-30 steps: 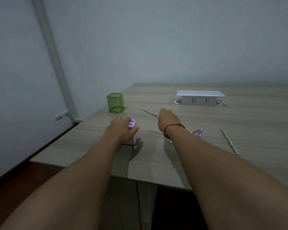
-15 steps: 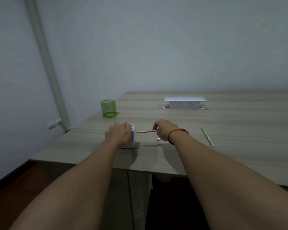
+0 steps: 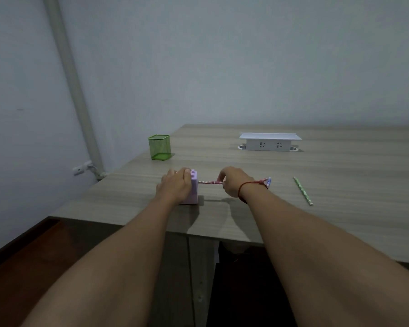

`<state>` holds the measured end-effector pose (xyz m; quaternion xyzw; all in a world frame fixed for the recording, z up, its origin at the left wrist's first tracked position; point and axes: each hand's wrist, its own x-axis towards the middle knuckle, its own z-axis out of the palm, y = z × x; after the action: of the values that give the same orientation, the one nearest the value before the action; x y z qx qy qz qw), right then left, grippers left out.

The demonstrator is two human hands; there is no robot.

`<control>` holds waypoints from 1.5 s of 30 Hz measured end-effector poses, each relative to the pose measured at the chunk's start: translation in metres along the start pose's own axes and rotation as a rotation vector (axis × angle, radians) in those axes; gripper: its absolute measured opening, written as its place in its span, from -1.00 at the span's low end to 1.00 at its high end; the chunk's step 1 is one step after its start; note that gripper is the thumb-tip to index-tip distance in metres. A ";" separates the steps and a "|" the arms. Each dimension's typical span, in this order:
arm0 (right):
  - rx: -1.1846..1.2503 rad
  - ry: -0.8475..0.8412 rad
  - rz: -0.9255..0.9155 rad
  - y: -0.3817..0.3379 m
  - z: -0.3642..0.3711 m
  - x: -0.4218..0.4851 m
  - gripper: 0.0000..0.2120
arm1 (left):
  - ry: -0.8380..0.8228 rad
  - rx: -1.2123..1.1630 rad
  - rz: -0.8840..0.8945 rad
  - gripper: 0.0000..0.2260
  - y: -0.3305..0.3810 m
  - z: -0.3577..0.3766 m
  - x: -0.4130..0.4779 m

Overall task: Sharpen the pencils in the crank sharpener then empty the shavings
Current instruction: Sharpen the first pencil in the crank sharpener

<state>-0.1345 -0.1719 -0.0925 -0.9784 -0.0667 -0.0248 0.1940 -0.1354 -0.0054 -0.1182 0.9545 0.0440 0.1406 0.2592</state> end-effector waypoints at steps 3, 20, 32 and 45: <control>-0.010 0.028 -0.027 -0.006 0.004 0.003 -0.73 | 0.011 -0.002 0.011 -0.63 -0.002 0.002 0.001; 0.098 0.058 -0.051 -0.022 0.027 0.015 -0.79 | 0.115 0.080 0.082 -0.67 -0.001 0.006 0.001; -0.118 0.136 -0.210 -0.030 0.024 0.010 -0.37 | 0.143 -0.313 -0.008 -0.60 -0.018 -0.014 0.002; -0.298 -0.029 -0.386 -0.066 0.040 0.005 -0.06 | -0.129 0.174 0.060 -0.83 -0.060 -0.008 -0.007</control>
<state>-0.1379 -0.0958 -0.1040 -0.9656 -0.2506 -0.0572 0.0380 -0.1449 0.0488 -0.1439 0.9813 0.0107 0.0820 0.1736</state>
